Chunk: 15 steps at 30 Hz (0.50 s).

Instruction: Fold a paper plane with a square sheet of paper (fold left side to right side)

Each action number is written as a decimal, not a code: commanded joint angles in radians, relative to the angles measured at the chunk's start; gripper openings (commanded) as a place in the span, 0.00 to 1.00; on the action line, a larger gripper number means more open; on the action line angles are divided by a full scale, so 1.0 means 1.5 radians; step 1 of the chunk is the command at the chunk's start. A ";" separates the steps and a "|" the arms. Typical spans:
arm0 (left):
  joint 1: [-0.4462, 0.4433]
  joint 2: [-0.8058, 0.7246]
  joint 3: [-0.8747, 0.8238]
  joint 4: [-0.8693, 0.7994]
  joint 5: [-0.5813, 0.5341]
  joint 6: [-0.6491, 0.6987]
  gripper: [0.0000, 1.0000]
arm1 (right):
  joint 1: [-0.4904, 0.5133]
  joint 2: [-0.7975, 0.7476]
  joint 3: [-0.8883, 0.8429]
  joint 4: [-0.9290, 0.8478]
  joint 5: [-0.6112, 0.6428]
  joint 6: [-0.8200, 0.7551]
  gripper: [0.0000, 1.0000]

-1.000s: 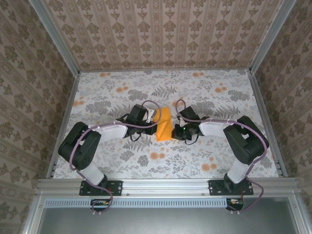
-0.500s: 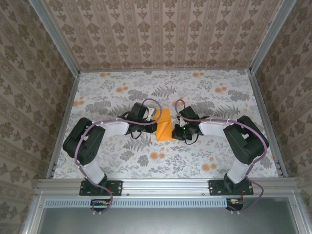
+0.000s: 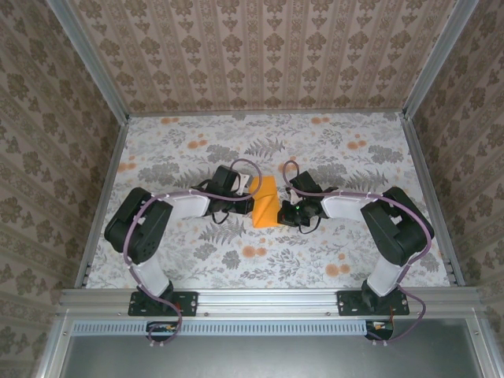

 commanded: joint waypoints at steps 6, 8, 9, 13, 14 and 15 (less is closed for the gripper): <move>0.004 0.022 0.022 -0.002 0.015 0.024 0.00 | 0.004 0.020 0.010 -0.046 0.013 -0.017 0.00; 0.004 0.023 0.021 -0.002 0.013 0.024 0.00 | 0.004 0.020 0.011 -0.047 0.013 -0.017 0.00; 0.004 0.023 0.021 -0.002 0.013 0.025 0.00 | 0.005 0.020 0.010 -0.047 0.013 -0.017 0.00; 0.004 0.024 0.020 -0.001 0.011 0.024 0.00 | 0.004 0.022 0.010 -0.049 0.015 -0.018 0.00; 0.004 0.024 0.020 0.002 0.012 0.026 0.00 | 0.004 0.022 0.011 -0.050 0.015 -0.018 0.00; 0.004 0.022 0.019 0.006 0.012 0.026 0.00 | 0.005 0.024 0.011 -0.050 0.016 -0.019 0.00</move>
